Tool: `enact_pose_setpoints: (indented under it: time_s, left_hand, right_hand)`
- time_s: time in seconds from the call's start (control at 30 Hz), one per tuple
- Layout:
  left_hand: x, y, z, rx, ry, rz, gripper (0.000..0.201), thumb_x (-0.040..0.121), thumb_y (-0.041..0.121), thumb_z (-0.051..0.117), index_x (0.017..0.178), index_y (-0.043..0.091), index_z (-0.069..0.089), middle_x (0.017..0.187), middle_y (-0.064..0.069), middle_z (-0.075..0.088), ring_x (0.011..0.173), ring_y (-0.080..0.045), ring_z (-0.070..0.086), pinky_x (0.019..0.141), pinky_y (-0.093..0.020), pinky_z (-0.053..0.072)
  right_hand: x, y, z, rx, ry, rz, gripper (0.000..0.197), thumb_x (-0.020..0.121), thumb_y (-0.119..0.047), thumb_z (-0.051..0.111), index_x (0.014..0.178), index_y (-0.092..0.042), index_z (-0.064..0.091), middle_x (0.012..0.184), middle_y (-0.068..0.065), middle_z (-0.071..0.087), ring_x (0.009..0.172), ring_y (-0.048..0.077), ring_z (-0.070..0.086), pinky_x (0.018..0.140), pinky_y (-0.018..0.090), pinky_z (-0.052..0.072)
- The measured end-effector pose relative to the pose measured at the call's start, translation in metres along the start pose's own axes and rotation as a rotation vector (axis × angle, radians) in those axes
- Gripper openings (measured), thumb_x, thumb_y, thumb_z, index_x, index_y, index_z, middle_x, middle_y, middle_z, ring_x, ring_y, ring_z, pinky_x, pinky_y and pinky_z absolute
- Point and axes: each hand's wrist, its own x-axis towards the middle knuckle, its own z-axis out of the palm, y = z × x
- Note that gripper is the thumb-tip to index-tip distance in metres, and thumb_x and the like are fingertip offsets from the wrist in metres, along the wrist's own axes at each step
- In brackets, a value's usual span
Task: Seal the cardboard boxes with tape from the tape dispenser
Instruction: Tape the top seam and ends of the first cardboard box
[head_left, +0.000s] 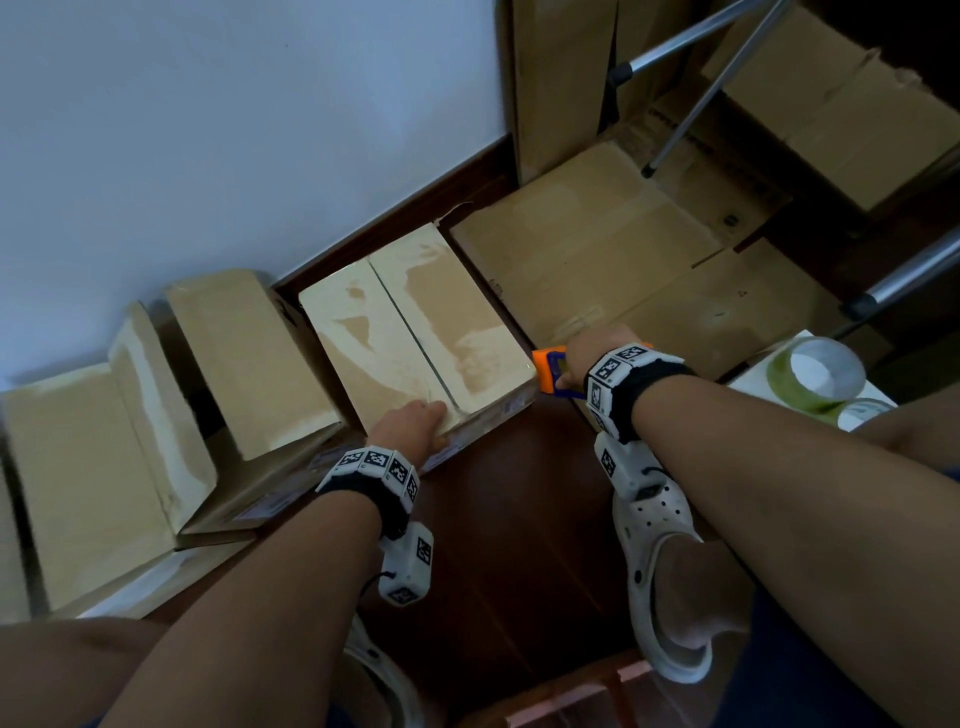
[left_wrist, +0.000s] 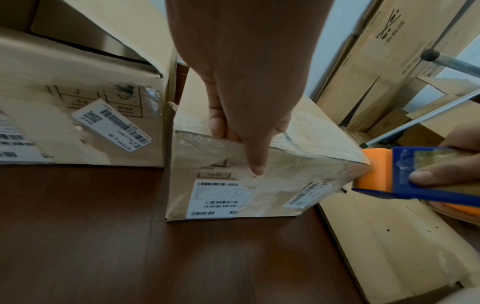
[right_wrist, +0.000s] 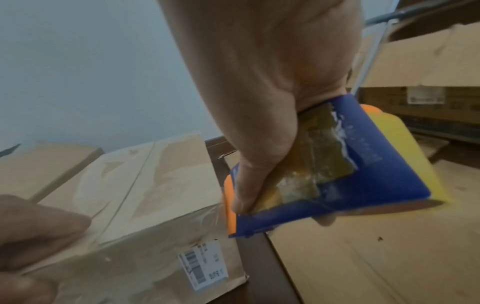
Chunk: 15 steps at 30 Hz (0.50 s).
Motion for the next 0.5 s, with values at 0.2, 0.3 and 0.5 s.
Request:
enact_pose_setpoints:
  time_s: [0.2,0.3,0.5]
  left_hand:
    - [-0.003,0.005,-0.009,0.024,-0.032,-0.049,0.031,0.093,0.044,0.054,0.101,0.014,0.047,0.103,-0.008,0.056,0.088,-0.027,0.058,0.069,-0.035,0.045]
    - [-0.001,0.014,-0.021,0.087,0.049,-0.046,0.048,0.087,0.058,0.055,0.106,0.014,0.051,0.107,-0.005,0.051,0.096,-0.024,0.054,0.073,-0.034,0.045]
    - [0.012,0.044,-0.024,0.019,0.098,-0.089,0.094,0.081,0.059,0.062,0.15,0.037,0.002,0.159,0.001,-0.013,0.146,-0.039,-0.002,0.109,-0.067,0.016]
  right_hand:
    - [0.008,-0.01,-0.002,-0.027,-0.013,-0.002,0.055,0.081,-0.059,0.064,0.085,-0.009,0.043,0.085,0.017,0.046,0.096,0.037,0.059,0.093,0.053,0.05]
    - [-0.004,0.0,0.001,-0.013,0.08,-0.013,0.046,0.088,-0.052,0.059,0.078,-0.01,0.042,0.083,0.012,0.043,0.088,0.029,0.05,0.088,0.036,0.049]
    - [0.003,-0.001,0.006,0.031,0.2,-0.02,0.046,0.094,-0.046,0.053,0.065,-0.012,0.041,0.062,0.001,0.045,0.053,0.015,0.046,0.045,0.025,0.035]
